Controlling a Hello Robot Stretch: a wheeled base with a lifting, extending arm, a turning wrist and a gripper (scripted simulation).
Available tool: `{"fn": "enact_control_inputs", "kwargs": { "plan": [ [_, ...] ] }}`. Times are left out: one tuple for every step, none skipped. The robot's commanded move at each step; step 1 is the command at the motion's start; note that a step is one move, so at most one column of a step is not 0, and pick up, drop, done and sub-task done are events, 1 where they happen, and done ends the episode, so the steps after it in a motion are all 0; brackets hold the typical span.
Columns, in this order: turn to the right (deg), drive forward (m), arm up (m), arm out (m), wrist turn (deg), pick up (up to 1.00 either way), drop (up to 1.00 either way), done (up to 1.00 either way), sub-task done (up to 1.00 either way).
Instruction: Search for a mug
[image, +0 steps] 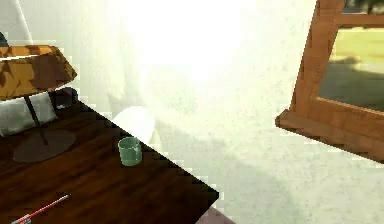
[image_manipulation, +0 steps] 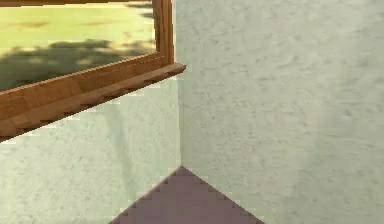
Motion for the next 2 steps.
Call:
{"fn": "enact_control_inputs", "kwargs": {
  "plan": [
    [-18.0, 0.00, 0.00, 0.00, 0.0, 0.00, 0.00, 0.00, 0.00],
    [0.0, 0.00, 0.00, 0.00, 0.0, 0.00, 0.00, 1.00, 0.00]
  ]
}}
